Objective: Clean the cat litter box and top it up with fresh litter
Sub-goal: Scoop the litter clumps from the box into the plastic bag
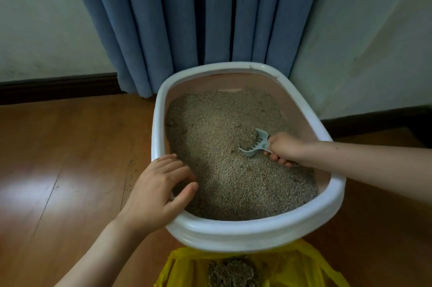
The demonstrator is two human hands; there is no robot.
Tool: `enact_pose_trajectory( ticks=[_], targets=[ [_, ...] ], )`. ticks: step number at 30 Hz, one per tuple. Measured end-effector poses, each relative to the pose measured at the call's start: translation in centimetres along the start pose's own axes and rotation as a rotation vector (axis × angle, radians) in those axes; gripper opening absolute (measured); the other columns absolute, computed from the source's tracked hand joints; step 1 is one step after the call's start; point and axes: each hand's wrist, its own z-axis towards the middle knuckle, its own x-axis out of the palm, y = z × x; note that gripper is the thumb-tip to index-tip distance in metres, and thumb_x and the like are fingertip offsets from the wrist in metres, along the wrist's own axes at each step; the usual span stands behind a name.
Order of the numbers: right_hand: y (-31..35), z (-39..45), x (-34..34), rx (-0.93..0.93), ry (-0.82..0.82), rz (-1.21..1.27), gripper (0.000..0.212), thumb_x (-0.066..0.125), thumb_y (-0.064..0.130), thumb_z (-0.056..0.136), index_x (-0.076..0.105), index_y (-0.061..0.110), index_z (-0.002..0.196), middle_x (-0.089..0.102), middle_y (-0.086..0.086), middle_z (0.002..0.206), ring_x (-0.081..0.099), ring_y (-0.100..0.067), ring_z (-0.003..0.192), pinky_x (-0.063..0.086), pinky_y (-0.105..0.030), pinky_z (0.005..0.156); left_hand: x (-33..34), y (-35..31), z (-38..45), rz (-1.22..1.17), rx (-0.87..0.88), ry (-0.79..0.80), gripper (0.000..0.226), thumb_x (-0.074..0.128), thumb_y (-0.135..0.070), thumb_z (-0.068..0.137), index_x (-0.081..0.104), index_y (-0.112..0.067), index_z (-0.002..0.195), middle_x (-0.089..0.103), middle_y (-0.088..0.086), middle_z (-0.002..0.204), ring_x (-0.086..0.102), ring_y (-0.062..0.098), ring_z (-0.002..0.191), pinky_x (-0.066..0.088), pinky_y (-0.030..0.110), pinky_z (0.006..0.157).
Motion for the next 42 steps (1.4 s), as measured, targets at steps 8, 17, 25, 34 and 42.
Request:
enact_pose_trajectory(
  ticks=[8,17,25,34,42],
  targets=[
    [-0.5,0.3,0.3,-0.329,-0.098,0.019,0.02,0.043,0.016,0.101,0.058,0.01,0.089,0.048,-0.004,0.067,0.041,-0.014,0.054,0.031,-0.023,0.049,-0.2,-0.4,0.0,0.025,-0.009,0.015,0.03,0.041,-0.041,0.094,0.065,-0.026,0.086,0.058,-0.015,0.081,0.058,0.008,0.084,0.033,0.027,0.107],
    [-1.1,-4.0,-2.9,-0.284,0.045,0.072,0.025,0.041,0.018,0.103,0.058,0.009,0.086,0.042,0.003,0.054,0.033,-0.004,0.033,0.027,-0.016,0.033,-0.1,-0.2,-1.6,-0.02,0.023,-0.055,0.033,0.038,-0.039,0.099,0.063,-0.026,0.082,0.051,-0.017,0.078,0.054,0.006,0.081,0.032,0.025,0.109],
    [-1.3,-7.7,-5.5,-0.13,0.034,-0.114,0.026,0.044,0.018,0.101,0.063,0.005,0.09,0.045,0.006,0.047,0.033,-0.004,0.033,0.026,-0.015,0.034,0.3,0.1,-1.8,0.03,0.046,-0.064,0.044,0.03,-0.038,0.101,0.066,-0.022,0.081,0.053,-0.011,0.079,0.054,0.011,0.081,0.03,0.025,0.108],
    [0.6,-4.7,-4.1,0.017,0.105,-0.284,0.017,0.048,0.011,0.096,0.057,0.011,0.081,0.052,0.002,0.052,0.043,-0.007,0.038,0.034,-0.017,0.032,0.4,-0.1,-1.8,0.017,0.031,-0.074,0.038,0.035,-0.032,0.098,0.066,-0.02,0.08,0.053,-0.01,0.079,0.052,0.011,0.081,0.028,0.023,0.107],
    [1.2,-2.3,1.9,-0.198,0.037,-0.079,0.025,0.04,0.018,0.102,0.06,0.005,0.094,0.05,-0.001,0.064,0.041,-0.009,0.046,0.032,-0.017,0.035,0.6,-0.2,-1.8,0.015,-0.004,-0.059,0.037,0.036,-0.031,0.097,0.066,-0.02,0.078,0.053,-0.009,0.079,0.052,0.012,0.082,0.029,0.026,0.108]
  ],
)
